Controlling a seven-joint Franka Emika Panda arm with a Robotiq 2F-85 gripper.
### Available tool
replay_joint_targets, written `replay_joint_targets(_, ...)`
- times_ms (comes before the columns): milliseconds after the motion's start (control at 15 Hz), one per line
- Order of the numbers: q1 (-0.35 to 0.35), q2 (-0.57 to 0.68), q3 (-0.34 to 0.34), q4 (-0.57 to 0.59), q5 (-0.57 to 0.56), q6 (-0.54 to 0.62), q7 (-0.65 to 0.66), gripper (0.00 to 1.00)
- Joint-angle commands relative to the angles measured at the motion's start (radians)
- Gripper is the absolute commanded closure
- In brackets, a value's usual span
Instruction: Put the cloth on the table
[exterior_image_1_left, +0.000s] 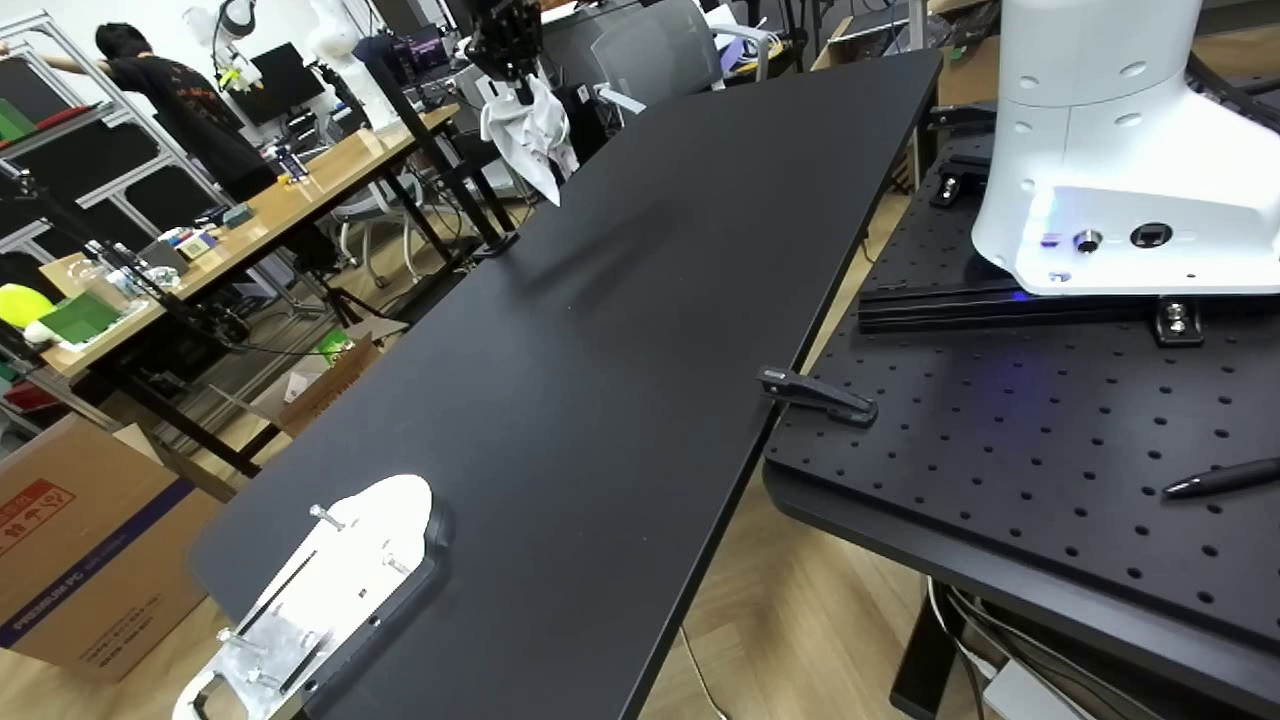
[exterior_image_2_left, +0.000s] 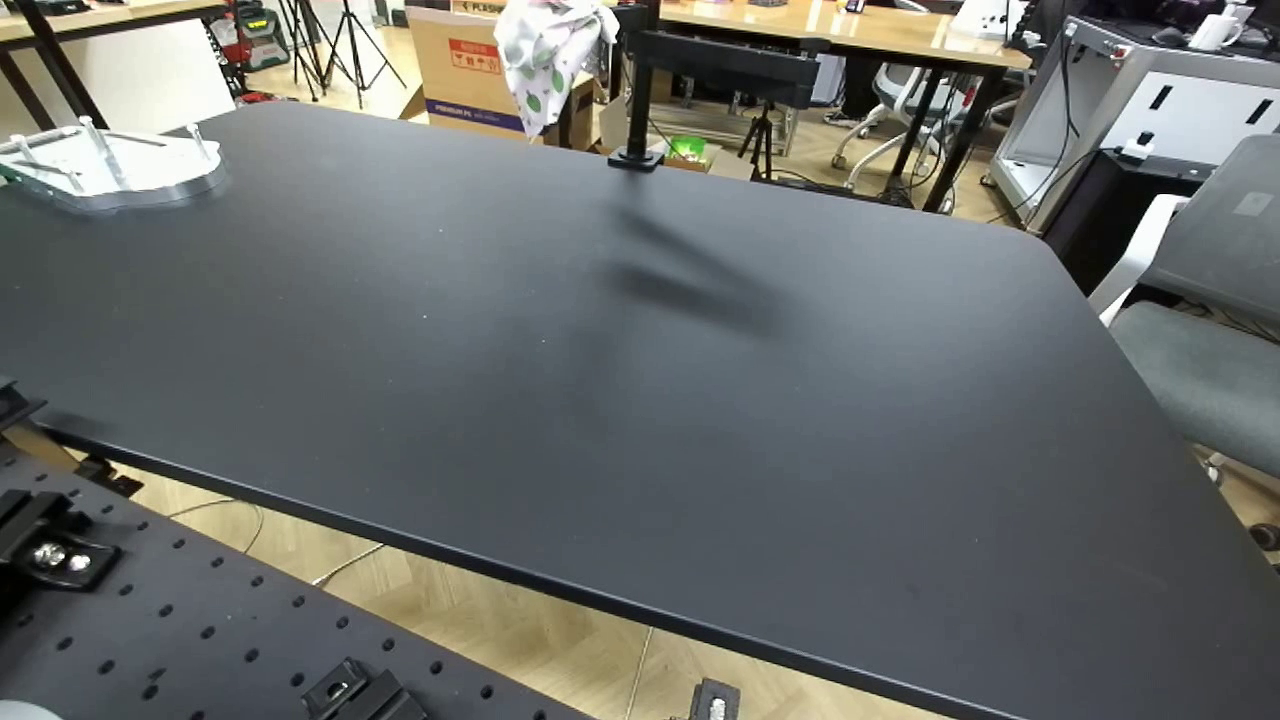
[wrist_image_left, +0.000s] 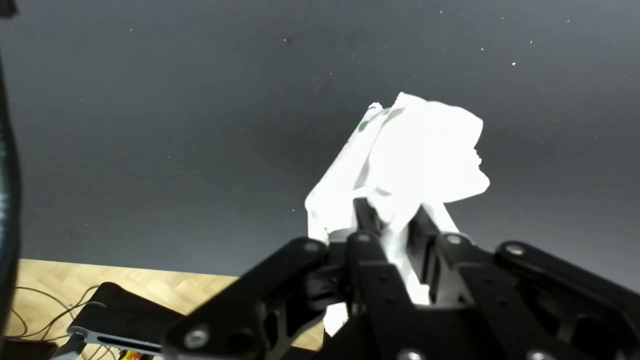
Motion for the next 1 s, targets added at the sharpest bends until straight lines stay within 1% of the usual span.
replay_joint_targets(0,0.009,-0.041,0.011,-0.007,0.037,-0.065,-0.035,1.00)
replay_joint_targets(200,0.023,-0.108,0.031,-0.070,0.051,-0.089,-0.078,0.99)
replay_joint_targets(400,0.052,-0.158,0.056,-0.140,0.055,-0.103,-0.122,0.99)
replay_joint_targets(733,0.105,-0.171,0.097,-0.224,0.057,-0.118,-0.168,0.99)
replay_joint_targets(933,0.123,-0.153,0.112,-0.248,0.048,-0.125,-0.181,0.99)
